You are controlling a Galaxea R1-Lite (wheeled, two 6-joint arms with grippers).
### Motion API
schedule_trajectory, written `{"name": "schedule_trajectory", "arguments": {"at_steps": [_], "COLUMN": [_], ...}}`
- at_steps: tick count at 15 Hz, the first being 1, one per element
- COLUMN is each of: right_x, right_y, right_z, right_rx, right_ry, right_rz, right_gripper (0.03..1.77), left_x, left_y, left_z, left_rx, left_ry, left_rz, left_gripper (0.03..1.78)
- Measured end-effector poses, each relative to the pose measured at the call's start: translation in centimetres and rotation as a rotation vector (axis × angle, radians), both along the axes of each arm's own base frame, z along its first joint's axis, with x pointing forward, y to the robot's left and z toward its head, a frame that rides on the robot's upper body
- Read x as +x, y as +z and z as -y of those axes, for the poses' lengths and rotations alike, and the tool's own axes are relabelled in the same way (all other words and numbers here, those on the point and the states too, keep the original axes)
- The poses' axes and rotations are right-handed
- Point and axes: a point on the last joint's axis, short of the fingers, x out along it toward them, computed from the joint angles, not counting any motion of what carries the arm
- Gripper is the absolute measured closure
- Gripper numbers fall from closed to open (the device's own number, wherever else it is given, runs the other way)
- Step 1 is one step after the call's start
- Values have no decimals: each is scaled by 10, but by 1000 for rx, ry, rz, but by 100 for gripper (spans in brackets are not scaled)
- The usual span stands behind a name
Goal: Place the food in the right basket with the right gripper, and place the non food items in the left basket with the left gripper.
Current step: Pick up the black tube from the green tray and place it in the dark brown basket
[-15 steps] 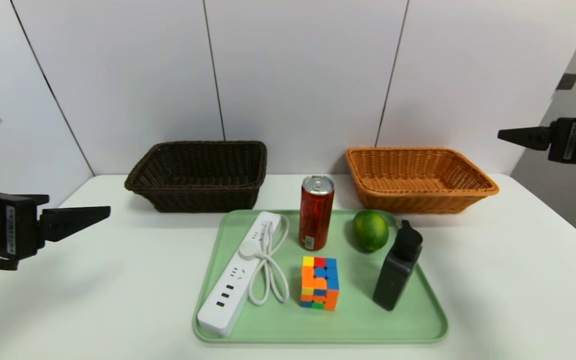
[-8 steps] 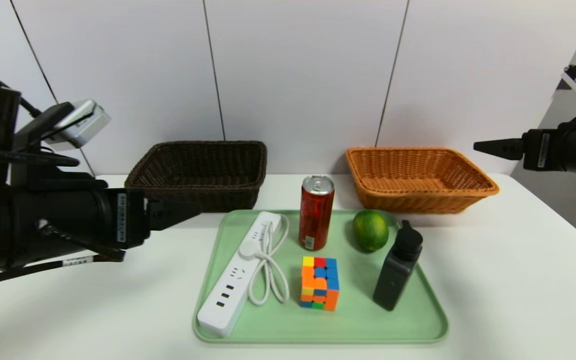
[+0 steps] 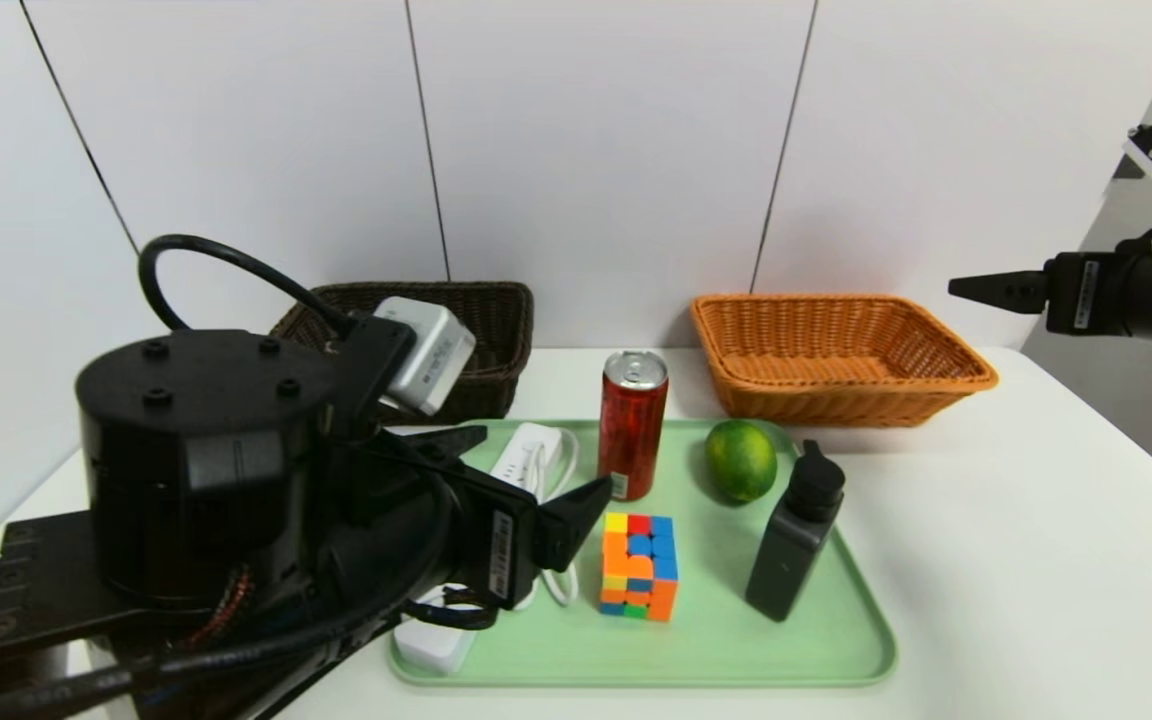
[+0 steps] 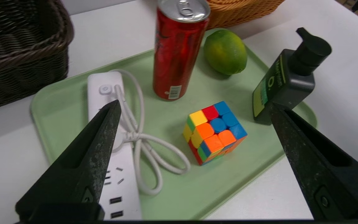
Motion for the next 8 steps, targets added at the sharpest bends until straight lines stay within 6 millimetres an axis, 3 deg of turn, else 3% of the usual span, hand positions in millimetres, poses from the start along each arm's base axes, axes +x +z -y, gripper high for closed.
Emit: {"name": "schedule_trajectory", "arguments": {"at_steps": [8], "right_x": [-7], "right_y": [2], "right_z": [1], "right_rx": [3], "right_ry": [-6], "right_rz": [7], "right_gripper": [10], "left_x": [-10], "left_y": [-41], "left_z": [62], "left_rx": [-45], "left_ry": [-203], "left_rz": [52], "left_gripper": [12]}}
